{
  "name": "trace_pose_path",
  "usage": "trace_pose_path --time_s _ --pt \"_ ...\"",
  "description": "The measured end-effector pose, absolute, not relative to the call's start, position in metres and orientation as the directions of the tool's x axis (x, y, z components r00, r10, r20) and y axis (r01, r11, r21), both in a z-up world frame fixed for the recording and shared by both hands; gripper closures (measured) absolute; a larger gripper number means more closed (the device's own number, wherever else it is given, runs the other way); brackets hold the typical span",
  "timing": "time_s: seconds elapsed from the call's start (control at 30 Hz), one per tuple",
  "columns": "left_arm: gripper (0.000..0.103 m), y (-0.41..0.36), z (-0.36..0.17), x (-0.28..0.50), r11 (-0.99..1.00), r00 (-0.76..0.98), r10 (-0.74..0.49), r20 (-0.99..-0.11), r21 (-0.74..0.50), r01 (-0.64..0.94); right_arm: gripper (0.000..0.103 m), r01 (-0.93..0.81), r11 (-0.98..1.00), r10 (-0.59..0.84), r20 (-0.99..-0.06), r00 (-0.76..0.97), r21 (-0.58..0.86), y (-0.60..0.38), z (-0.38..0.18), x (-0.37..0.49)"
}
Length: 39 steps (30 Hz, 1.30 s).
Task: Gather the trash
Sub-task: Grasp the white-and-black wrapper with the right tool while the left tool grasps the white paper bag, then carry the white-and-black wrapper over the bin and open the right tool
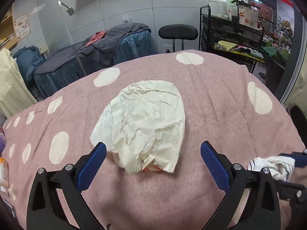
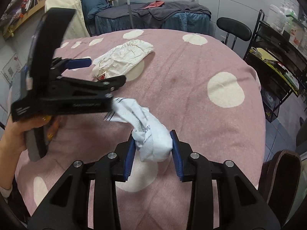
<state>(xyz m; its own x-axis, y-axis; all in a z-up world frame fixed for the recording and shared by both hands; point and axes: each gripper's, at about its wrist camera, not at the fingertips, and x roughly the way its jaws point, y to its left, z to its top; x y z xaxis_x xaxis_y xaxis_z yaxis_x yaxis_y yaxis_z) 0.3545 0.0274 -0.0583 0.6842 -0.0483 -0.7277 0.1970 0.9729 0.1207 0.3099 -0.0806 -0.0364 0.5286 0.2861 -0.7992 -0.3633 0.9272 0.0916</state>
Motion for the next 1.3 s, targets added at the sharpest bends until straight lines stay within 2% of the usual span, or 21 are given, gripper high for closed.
trace_pose_path --time_s 0.07,0.1,0.13,0.2,0.27,0.33,0.43,0.63,0.8,1.07,1.3 --pt "0.006 0.021 -0.064 0.364 0.97 0.664 -0.037 -0.747 0.131 0.202 0.067 -0.362 0.926 0.3 -0.791 0.534 0.108 -0.084 -0.037 0.301" --pt "0.012 0.02 -0.067 0.367 0.971 0.653 -0.031 -0.756 0.133 0.2 0.067 -0.359 0.927 0.303 -0.785 0.54 0.11 -0.086 -0.036 0.297" --pt "0.026 0.02 -0.069 0.368 0.972 0.643 -0.036 -0.765 0.123 0.201 0.067 -0.353 0.93 0.293 -0.778 0.555 0.098 -0.088 -0.034 0.293" --pt "0.041 0.022 -0.07 0.368 0.976 0.636 -0.038 -0.771 0.109 0.19 0.067 -0.336 0.94 0.257 -0.763 0.594 0.055 -0.09 -0.03 0.285" --pt "0.047 0.025 -0.067 0.363 0.98 0.644 -0.055 -0.763 0.081 0.181 0.067 -0.321 0.946 0.241 -0.744 0.623 0.038 -0.092 -0.026 0.278" --pt "0.058 0.027 -0.063 0.357 0.983 0.65 -0.076 -0.756 0.052 0.175 0.068 -0.312 0.948 0.252 -0.731 0.634 0.057 -0.096 -0.023 0.272" --pt "0.066 0.026 -0.055 0.347 0.984 0.667 -0.087 -0.74 0.04 0.172 0.068 -0.296 0.953 0.254 -0.72 0.645 0.071 -0.103 -0.022 0.265" --pt "0.07 0.033 -0.039 0.318 0.987 0.709 -0.14 -0.692 -0.036 0.16 0.068 -0.274 0.957 0.257 -0.708 0.657 0.093 -0.116 -0.02 0.252" --pt "0.07 0.034 -0.029 0.291 0.988 0.746 -0.141 -0.651 -0.04 0.152 0.067 -0.257 0.96 0.258 -0.702 0.664 0.109 -0.125 -0.02 0.24" --pt "0.07 0.033 -0.011 0.247 0.979 0.781 -0.204 -0.591 -0.12 0.165 0.067 -0.234 0.961 0.269 -0.691 0.67 0.148 -0.142 -0.023 0.224" --pt "0.07 0.025 -0.002 0.211 0.979 0.81 -0.206 -0.549 -0.113 0.172 0.067 -0.212 0.96 0.279 -0.681 0.677 0.183 -0.155 -0.026 0.208"
